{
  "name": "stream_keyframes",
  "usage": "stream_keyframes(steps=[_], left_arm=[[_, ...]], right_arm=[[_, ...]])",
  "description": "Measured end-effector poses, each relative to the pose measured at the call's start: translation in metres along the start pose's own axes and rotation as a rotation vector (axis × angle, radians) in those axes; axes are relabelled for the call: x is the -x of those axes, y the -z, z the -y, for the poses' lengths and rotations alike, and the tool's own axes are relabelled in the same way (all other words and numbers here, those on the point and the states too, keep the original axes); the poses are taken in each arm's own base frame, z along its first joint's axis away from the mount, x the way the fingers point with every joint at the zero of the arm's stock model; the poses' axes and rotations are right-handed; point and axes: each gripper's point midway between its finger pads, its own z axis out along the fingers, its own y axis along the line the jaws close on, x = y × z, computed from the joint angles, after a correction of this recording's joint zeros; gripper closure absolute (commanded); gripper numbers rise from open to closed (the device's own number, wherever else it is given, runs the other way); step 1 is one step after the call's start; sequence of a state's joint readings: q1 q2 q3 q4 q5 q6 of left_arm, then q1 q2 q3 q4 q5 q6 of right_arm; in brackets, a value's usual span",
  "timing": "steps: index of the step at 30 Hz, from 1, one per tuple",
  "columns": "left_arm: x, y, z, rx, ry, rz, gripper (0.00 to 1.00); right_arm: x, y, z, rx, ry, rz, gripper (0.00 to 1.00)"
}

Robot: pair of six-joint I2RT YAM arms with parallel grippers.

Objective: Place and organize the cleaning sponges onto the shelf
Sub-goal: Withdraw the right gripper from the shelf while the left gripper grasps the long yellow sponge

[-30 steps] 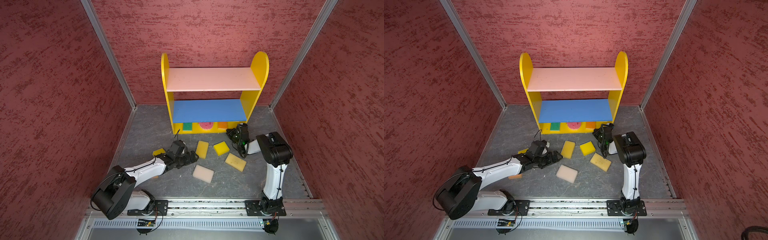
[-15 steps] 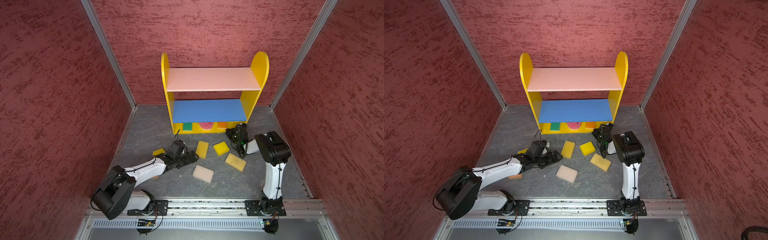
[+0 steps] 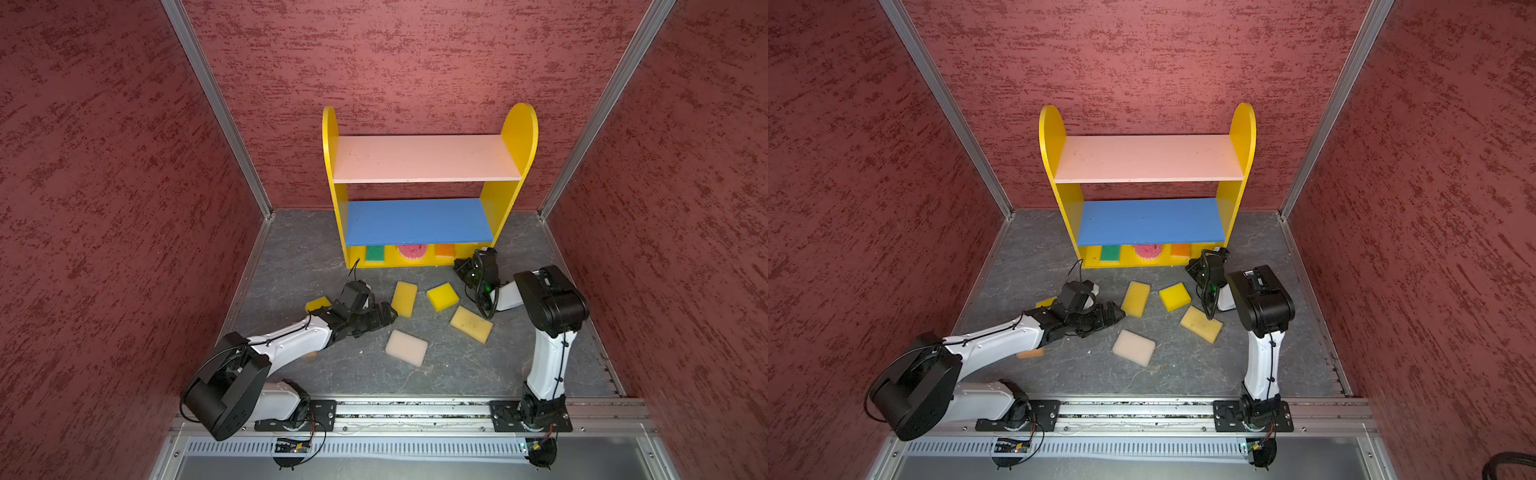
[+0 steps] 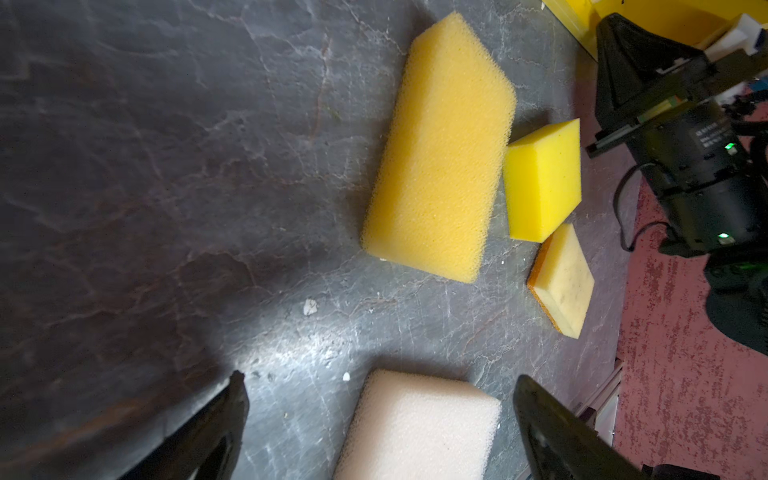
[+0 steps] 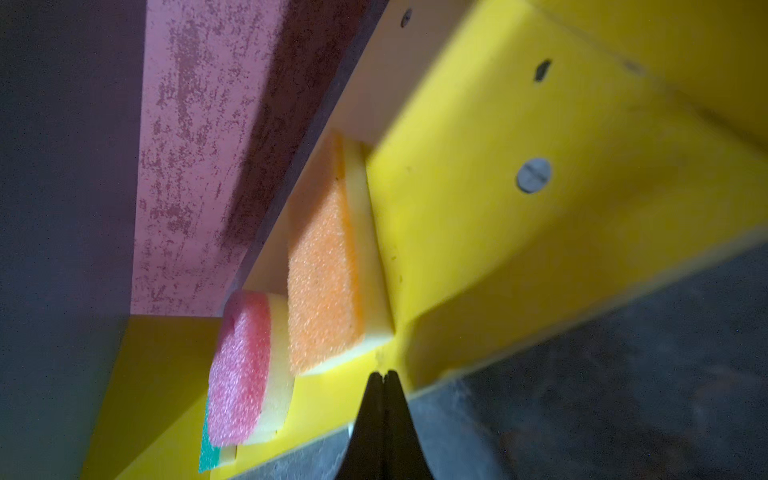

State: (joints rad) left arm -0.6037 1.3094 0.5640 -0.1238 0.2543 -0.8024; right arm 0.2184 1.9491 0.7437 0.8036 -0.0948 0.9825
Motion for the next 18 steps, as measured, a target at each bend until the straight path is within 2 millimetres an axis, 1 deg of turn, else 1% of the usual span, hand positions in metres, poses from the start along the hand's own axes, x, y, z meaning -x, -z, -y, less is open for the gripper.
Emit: stream_keyframes(steps=[1, 2, 4, 5, 8, 10, 11, 13, 15, 18], left_arm=[[0.000, 0.003, 0.001, 0.001, -0.005, 0.003, 0.00], [0.002, 0.006, 0.003, 0.000, -0.009, 0.012, 0.00], [0.007, 0.016, 0.009, -0.011, -0.023, 0.037, 0.00], [0.011, 0.022, 0.013, -0.020, -0.031, 0.055, 0.00], [0.021, 0.040, 0.023, -0.045, -0.053, 0.113, 0.00], [0.025, 0.049, 0.024, -0.050, -0.060, 0.141, 0.00], [0.027, 0.053, 0.024, -0.048, -0.064, 0.154, 0.00], [0.028, 0.055, 0.021, -0.038, -0.068, 0.162, 0.00], [0.028, 0.055, 0.017, -0.023, -0.073, 0.156, 0.00], [0.026, 0.049, 0.012, 0.000, -0.081, 0.139, 0.00]], right_arm=[[0.001, 0.007, -0.005, 0.004, 0.016, 0.000, 0.96], [0.004, 0.017, -0.014, 0.012, 0.042, 0.003, 0.93], [0.008, 0.036, -0.032, 0.030, 0.098, 0.005, 0.83], [0.010, 0.047, -0.043, 0.042, 0.130, 0.010, 0.78], [0.013, 0.082, -0.069, 0.057, 0.226, 0.025, 0.65], [0.013, 0.105, -0.079, 0.055, 0.272, 0.032, 0.61], [0.013, 0.116, -0.082, 0.051, 0.290, 0.036, 0.60], [0.014, 0.135, -0.077, 0.025, 0.304, 0.040, 0.60], [0.007, 0.149, -0.063, -0.010, 0.306, 0.027, 0.60], [-0.011, 0.166, -0.029, -0.082, 0.292, -0.022, 0.57]])
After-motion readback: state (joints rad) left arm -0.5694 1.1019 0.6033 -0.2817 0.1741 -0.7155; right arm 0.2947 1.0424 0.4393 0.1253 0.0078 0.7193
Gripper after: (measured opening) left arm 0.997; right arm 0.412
